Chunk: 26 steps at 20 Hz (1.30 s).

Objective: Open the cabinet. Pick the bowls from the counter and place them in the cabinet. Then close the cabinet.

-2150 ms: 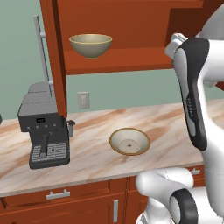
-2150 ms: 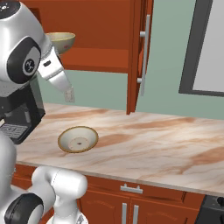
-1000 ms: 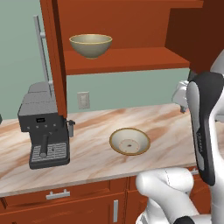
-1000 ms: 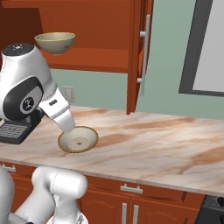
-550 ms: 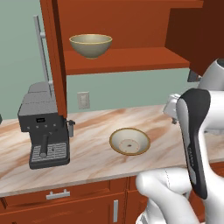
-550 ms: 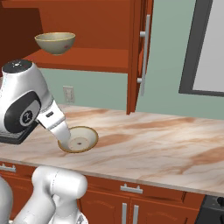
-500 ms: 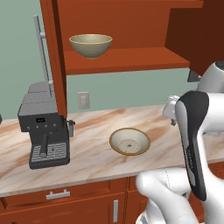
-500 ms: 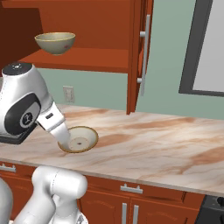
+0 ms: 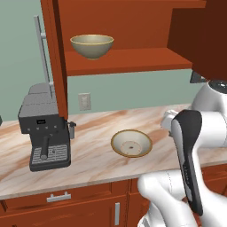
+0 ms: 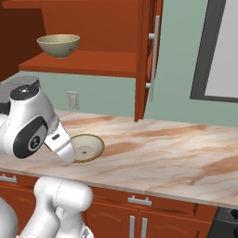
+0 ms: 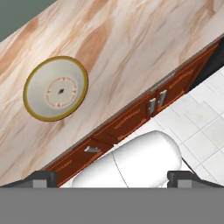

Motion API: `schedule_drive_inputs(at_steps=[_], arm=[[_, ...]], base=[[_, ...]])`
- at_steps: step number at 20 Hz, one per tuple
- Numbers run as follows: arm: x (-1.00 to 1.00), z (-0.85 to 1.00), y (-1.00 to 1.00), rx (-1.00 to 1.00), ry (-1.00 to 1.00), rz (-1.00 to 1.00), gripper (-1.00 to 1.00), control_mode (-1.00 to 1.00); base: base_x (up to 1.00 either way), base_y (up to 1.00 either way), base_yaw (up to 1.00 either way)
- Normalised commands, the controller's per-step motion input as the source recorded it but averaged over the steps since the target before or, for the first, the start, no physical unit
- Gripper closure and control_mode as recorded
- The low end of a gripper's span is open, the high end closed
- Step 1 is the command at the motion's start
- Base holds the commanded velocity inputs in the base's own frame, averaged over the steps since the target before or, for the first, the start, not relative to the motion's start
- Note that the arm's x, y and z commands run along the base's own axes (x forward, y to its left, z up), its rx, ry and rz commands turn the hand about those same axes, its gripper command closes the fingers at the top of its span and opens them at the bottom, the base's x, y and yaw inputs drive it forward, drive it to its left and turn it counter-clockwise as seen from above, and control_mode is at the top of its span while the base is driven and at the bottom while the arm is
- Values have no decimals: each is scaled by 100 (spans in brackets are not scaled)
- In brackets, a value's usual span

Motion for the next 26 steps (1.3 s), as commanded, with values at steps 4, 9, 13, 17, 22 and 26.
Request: schedule_drive_inputs(at_steps=[4,9,13,17,22,26], arm=[[9,-29,0,0,0,0,-100,-100],[20,-28,0,0,0,0,-100,-100],[23,-17,0,0,0,0,-100,-100],[25,-15,0,0,0,1,-100,-100],[26,-25,0,1,0,4,-100,-100],[35,-23,0,0,0,6,-100,-100]], base=[[0,0,0],[0,0,0],[0,0,0],[0,0,0],[0,0,0],[0,0,0]])
